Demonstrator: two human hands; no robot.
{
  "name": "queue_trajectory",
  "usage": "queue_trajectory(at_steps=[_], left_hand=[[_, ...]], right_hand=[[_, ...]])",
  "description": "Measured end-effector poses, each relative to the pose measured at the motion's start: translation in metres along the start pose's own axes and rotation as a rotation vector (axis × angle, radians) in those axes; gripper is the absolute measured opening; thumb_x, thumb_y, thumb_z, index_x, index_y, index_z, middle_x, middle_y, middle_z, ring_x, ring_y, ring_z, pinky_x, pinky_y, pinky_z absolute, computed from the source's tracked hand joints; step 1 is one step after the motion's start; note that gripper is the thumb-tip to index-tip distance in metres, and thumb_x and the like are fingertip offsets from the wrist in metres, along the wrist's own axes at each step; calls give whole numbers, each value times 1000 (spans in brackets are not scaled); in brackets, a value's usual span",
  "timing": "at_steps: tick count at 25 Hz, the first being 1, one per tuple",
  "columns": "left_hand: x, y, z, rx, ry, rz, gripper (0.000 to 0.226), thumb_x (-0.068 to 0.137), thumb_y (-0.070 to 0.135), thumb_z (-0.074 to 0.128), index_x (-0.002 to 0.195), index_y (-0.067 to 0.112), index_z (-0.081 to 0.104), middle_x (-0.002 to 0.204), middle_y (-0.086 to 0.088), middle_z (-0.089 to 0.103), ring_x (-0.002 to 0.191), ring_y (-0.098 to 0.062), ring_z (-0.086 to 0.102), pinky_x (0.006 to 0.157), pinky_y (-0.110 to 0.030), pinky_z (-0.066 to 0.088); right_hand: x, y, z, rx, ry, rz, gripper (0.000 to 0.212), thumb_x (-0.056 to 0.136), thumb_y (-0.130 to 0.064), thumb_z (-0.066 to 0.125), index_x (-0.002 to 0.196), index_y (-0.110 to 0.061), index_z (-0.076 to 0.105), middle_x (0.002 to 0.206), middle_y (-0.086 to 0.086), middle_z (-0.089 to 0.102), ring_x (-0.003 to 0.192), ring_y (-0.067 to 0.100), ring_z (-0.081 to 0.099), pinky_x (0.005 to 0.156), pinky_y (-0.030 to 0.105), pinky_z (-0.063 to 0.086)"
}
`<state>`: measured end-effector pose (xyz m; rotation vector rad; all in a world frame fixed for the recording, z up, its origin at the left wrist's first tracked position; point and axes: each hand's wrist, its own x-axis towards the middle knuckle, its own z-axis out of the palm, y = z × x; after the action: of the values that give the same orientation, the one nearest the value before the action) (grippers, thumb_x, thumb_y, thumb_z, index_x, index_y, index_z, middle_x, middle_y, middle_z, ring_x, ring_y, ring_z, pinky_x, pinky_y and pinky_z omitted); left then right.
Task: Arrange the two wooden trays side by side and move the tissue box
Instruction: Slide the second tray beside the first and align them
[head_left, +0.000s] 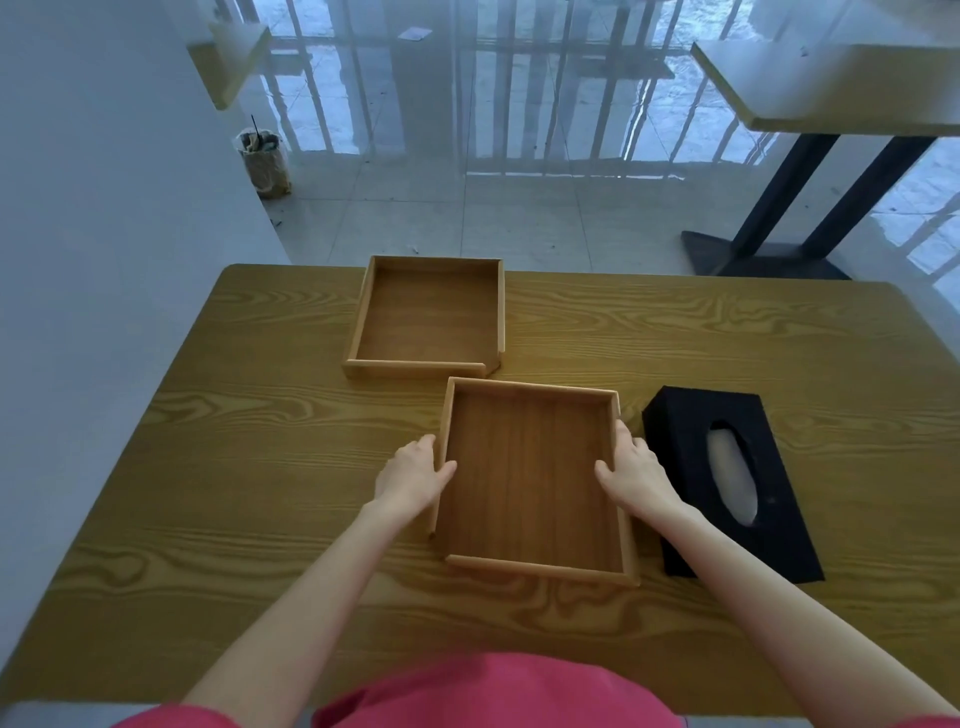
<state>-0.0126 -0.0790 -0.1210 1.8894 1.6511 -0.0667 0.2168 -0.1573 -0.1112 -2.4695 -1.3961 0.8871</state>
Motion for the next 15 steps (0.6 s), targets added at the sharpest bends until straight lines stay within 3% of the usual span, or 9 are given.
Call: queue_trajectory(at_steps=[9,15], left_hand=[[-13,-13,17,-153,55,-35,50,90,23,52,137,10,39,137,-12,52,125,-27,49,104,-37,40],[-16,-12,19,-195,83,-59,48,90,23,52,136,11,41,137,-12,52,126,-27,48,105,-36,37]], right_hand=[[-13,15,19,79,64,54,68,88,3,43,146,-8,10,149,18,29,133,33,35,105,39,35],[-16,18,20,148,79,74,68,87,5,42,146,-11,13,147,16,35,131,33,40,106,40,36]])
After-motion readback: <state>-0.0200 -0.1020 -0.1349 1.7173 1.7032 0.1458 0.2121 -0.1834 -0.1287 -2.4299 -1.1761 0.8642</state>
